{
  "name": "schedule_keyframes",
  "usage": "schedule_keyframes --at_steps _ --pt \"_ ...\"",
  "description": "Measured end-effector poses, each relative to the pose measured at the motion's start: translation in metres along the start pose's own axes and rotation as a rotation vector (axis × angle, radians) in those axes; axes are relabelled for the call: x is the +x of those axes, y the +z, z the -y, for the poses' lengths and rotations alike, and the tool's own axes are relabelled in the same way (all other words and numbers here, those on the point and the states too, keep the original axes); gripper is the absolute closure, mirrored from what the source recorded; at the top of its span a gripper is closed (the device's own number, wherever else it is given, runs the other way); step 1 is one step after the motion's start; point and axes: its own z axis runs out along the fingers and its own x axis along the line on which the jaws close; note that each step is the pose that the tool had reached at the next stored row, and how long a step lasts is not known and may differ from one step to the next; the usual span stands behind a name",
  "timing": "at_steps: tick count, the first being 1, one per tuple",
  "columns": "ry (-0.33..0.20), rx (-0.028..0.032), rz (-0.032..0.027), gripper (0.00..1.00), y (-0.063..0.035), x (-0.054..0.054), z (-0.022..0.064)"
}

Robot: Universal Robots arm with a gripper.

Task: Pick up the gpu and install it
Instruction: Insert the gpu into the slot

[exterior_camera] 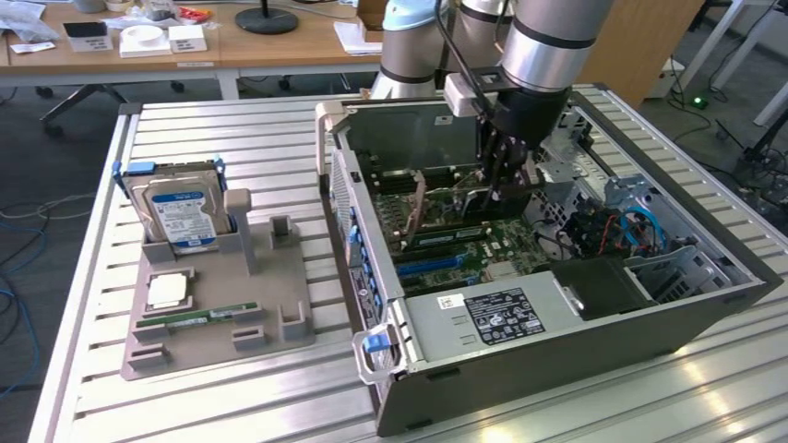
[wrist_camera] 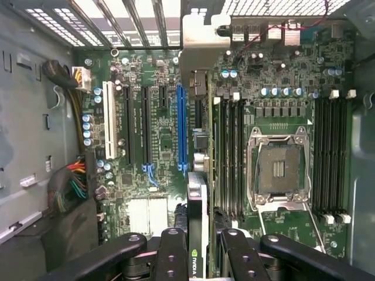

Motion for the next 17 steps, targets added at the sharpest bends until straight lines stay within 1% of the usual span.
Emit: schedule_keyframes --at_steps 2,7,9,17 --pt "0.0 0.0001 0.0001 0.73 0.0 0.001 -0.002" --pt "0.0 0.0001 0.0002 0.73 -0.0001 0.01 -0.0028" --pt "0.0 0.0001 0.0002 0.73 0.0005 0.011 -0.0032" --pt "0.0 0.0003 -0.0003 0.73 0.0116 0.012 -0.0058"
